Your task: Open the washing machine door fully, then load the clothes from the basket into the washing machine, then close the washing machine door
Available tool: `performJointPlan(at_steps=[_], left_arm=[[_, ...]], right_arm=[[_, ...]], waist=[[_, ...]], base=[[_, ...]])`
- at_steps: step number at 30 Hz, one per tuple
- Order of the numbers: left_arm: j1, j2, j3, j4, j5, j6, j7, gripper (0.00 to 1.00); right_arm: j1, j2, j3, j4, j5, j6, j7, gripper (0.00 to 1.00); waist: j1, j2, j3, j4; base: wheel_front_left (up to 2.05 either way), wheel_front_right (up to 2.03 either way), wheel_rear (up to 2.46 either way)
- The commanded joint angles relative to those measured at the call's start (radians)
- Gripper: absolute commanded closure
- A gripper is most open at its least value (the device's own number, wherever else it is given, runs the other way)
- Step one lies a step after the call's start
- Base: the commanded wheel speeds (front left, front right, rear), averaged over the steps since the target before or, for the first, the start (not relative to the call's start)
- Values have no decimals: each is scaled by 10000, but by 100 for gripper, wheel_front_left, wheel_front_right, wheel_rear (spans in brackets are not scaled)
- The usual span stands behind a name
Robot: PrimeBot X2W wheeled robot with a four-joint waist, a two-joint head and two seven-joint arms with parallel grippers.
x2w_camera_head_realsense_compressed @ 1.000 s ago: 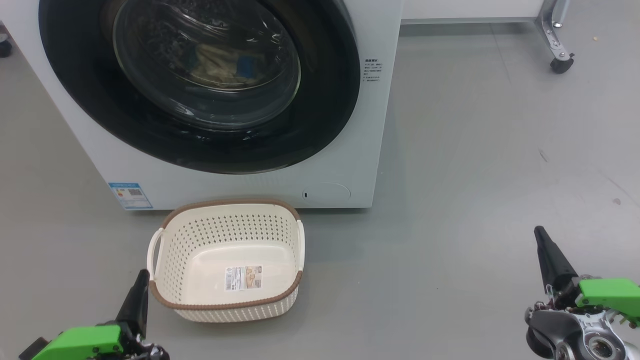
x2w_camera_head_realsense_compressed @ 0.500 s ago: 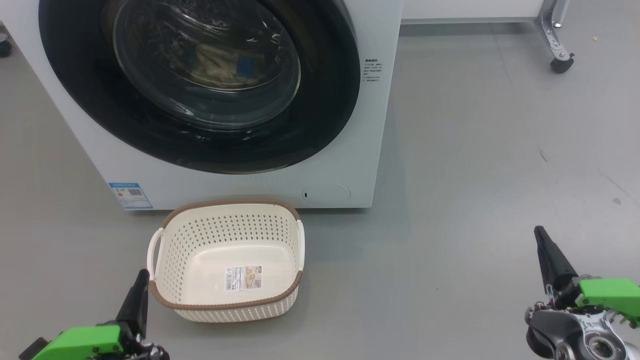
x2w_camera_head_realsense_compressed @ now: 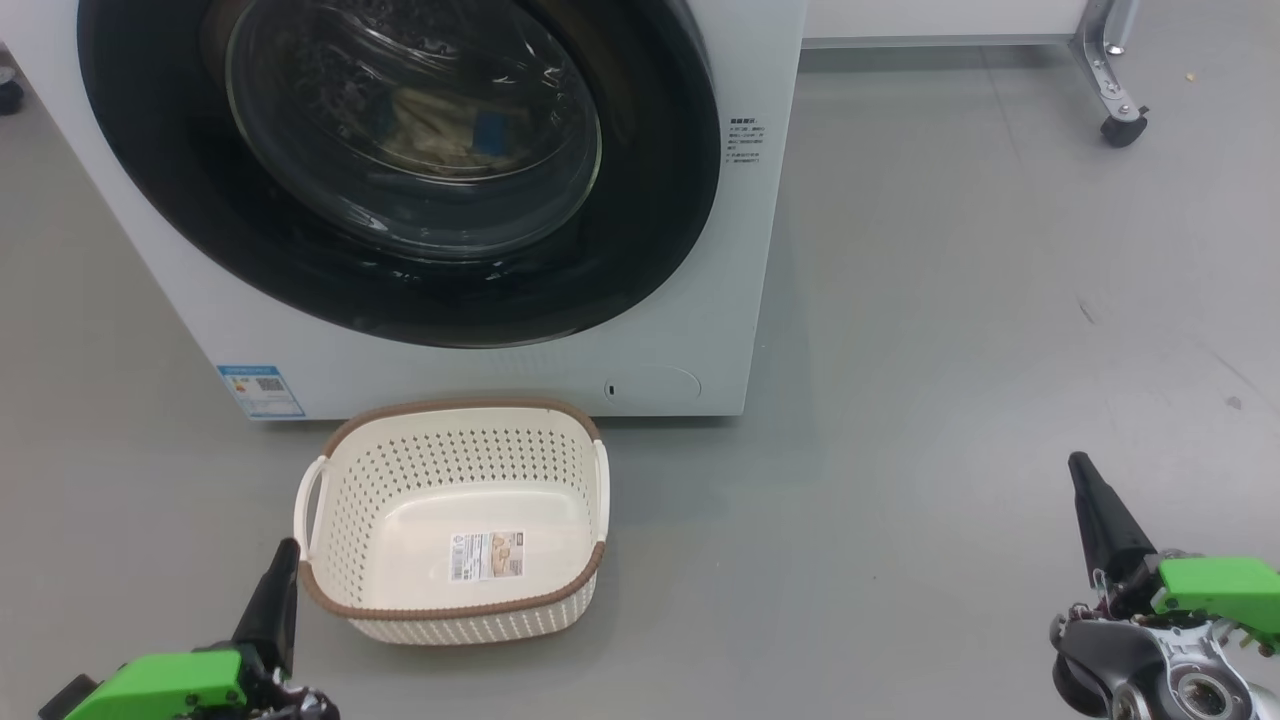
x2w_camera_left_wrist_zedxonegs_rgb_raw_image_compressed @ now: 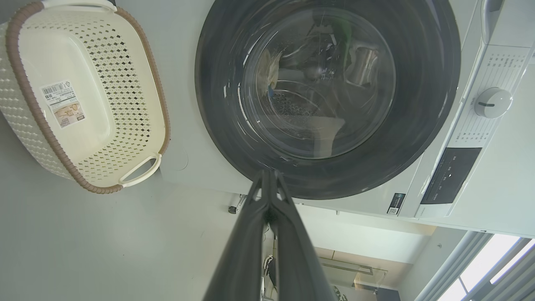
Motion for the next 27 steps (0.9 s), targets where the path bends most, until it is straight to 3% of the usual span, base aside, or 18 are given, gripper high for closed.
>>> performJointPlan(at_steps=[1, 27], left_arm=[[-509, 83, 420, -287, 68, -71, 55, 100], [-511, 67, 443, -287, 87, -71, 73, 100]], right_arm=[[-542, -209, 163, -315, -48, -29, 57, 100], [-544, -195, 141, -314, -65, -29, 74, 100]], waist=[[0, 0, 0, 0], [0, 0, 0, 0]], base=[[0, 0, 0], [0, 0, 0]])
